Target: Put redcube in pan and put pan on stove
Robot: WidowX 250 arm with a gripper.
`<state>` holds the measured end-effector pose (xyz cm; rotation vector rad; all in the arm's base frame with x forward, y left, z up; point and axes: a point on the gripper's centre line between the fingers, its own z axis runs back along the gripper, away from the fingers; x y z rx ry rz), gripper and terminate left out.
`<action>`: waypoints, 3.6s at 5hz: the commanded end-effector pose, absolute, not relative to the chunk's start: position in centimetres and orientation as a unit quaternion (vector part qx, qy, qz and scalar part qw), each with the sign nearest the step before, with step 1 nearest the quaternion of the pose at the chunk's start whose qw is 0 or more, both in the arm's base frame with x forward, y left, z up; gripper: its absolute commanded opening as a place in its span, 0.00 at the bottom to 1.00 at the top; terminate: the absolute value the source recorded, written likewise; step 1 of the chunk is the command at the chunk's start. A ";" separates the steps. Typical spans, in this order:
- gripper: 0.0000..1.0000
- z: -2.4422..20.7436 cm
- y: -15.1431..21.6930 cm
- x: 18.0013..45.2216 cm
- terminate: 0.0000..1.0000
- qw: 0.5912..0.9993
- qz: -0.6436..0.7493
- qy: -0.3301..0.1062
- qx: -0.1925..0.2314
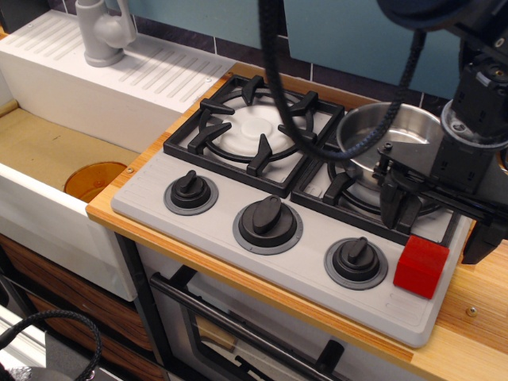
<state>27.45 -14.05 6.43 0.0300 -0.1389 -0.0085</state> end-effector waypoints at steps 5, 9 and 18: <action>0.00 3.1 -14.5 27.1 0.00 0.994 0.004 -0.106 0.015; 0.00 8.9 -13.7 27.6 0.00 0.997 -0.004 -0.063 0.045; 1.00 11.1 -11.1 36.1 0.00 0.996 -0.073 -0.046 0.030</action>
